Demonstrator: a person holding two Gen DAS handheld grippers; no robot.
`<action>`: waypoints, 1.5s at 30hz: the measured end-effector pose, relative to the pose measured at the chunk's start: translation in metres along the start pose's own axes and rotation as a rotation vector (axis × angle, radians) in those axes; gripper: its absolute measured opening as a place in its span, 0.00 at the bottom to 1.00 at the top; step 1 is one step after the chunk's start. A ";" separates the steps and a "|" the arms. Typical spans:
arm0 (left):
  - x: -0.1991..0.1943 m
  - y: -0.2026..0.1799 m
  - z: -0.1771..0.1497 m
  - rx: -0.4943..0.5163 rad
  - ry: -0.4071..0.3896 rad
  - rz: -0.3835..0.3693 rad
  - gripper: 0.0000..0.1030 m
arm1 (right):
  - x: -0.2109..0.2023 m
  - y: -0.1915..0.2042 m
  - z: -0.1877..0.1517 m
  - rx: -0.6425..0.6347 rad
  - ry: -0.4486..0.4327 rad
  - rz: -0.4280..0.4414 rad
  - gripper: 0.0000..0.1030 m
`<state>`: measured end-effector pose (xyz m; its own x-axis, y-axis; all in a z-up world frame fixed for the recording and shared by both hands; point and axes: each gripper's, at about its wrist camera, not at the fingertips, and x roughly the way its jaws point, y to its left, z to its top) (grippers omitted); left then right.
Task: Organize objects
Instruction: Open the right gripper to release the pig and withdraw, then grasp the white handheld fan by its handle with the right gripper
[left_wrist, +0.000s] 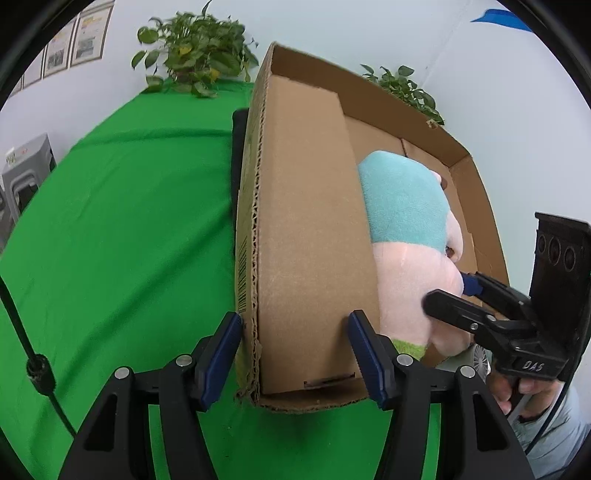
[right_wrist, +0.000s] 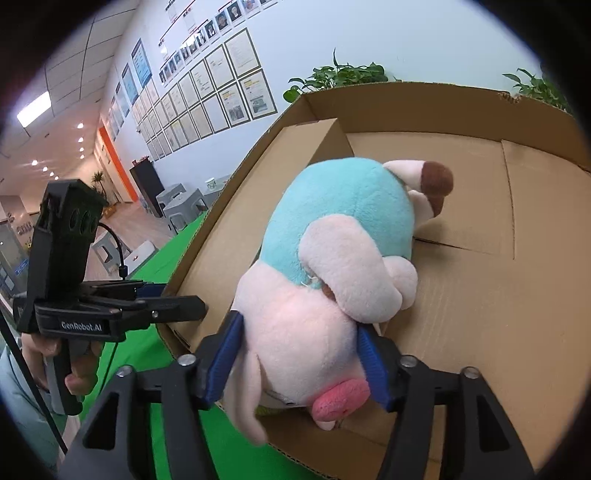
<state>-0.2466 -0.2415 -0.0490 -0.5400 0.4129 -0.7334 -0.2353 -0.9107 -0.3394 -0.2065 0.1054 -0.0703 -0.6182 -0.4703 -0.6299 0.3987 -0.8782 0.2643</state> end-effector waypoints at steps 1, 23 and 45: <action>-0.008 -0.003 -0.001 0.010 -0.030 0.005 0.55 | -0.002 0.001 0.000 -0.003 0.006 -0.003 0.67; -0.084 -0.215 -0.067 0.229 -0.350 0.226 1.00 | -0.161 0.015 -0.092 0.085 -0.104 -0.498 1.00; -0.039 -0.227 -0.092 0.176 -0.139 0.035 0.75 | -0.166 -0.006 -0.116 0.050 -0.061 -0.465 0.97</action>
<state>-0.0978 -0.0501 0.0020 -0.6535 0.3867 -0.6507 -0.3452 -0.9173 -0.1985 -0.0272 0.1992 -0.0522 -0.7628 -0.0291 -0.6459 0.0380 -0.9993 0.0002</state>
